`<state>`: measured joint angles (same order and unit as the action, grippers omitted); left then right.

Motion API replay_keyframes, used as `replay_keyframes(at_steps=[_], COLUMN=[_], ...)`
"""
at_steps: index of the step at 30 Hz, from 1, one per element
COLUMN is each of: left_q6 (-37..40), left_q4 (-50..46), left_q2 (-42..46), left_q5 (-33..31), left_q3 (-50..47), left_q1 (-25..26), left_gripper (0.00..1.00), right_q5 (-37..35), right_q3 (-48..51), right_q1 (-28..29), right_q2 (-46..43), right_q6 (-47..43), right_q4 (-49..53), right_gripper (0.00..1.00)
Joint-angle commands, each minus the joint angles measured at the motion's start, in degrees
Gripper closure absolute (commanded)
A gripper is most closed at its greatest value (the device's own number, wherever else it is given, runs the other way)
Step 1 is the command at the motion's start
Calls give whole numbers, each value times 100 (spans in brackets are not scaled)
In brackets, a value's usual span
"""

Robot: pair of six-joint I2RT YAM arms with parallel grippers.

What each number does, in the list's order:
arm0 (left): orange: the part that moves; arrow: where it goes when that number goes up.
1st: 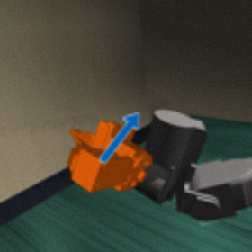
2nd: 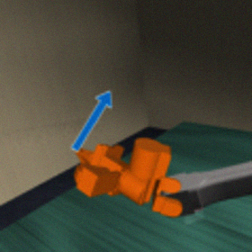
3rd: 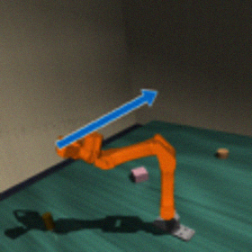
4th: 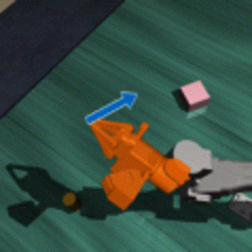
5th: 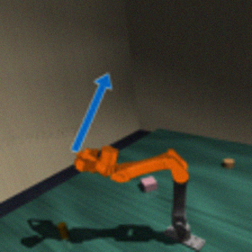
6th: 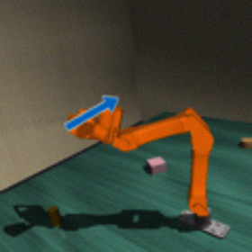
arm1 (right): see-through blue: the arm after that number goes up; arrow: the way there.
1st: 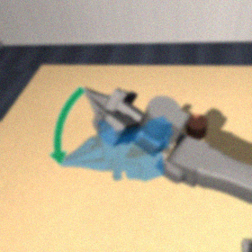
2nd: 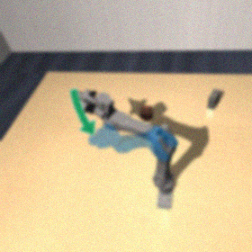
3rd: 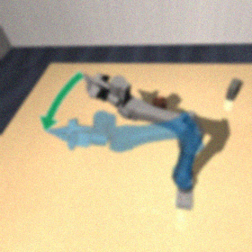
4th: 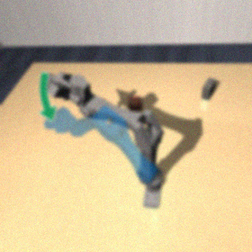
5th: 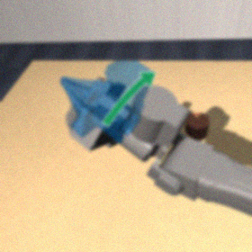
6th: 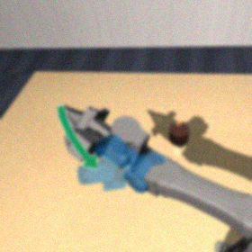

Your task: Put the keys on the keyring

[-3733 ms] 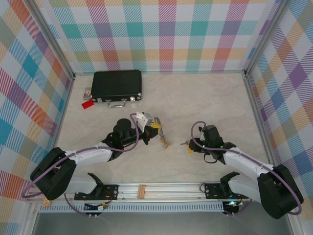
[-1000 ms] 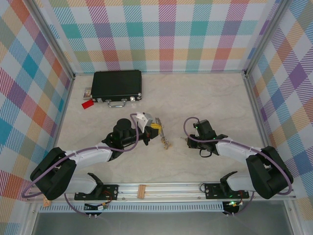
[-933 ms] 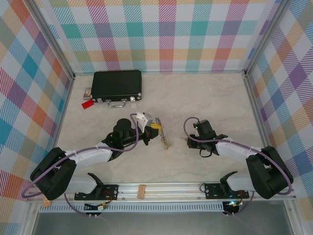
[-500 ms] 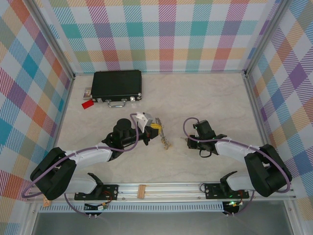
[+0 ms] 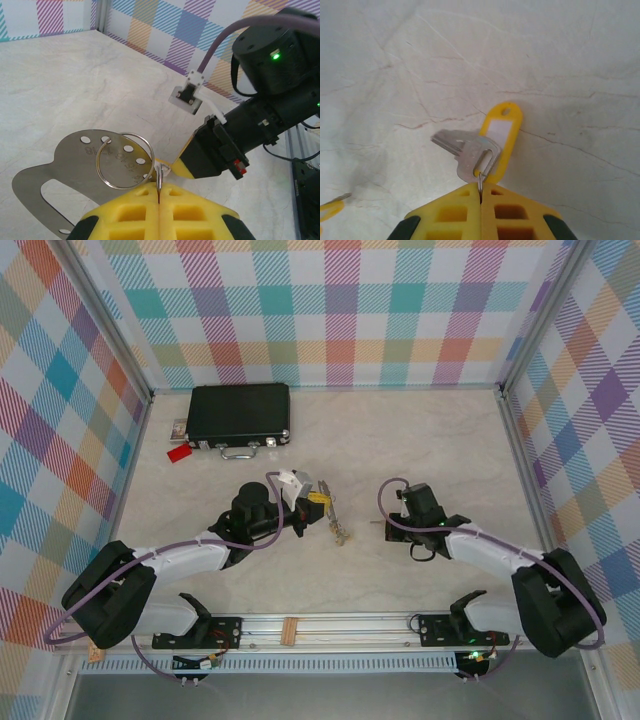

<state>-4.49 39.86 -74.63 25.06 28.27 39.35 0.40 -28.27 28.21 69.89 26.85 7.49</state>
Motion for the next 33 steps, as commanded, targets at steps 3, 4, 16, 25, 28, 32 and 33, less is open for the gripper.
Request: replay_keyframes(at_steps=[3, 4, 16, 25, 28, 32, 33], left_q6=[265, 325, 893, 997, 1084, 1330, 1396], left_q4=[273, 261, 147, -1208, -2012, -3010, -3214], left_q2=[-69, -82, -347, 104, 308, 710, 813], left_q5=[146, 170, 116, -173, -262, -424, -516], left_q3=[29, 37, 498, 1021, 1349, 1672, 1722], left_q1=[90, 90, 90, 217, 298, 311, 319], left_gripper=[100, 100, 100, 100, 100, 100, 100], right_q5=[18, 43, 679, 469, 411, 249, 216], right_q3=[-373, -420, -730, -877, -801, -764, -734], right_q1=[28, 29, 171, 764, 903, 997, 1024], right_q2=[-601, -703, -1495, -1577, -1527, -1454, -1454], right_q6=[-750, -885, -1927, -2734, -2894, -3087, -3185], right_q4=[278, 288, -424, -917, -1198, -1352, -1408], right_gripper=[100, 100, 100, 100, 100, 100, 100])
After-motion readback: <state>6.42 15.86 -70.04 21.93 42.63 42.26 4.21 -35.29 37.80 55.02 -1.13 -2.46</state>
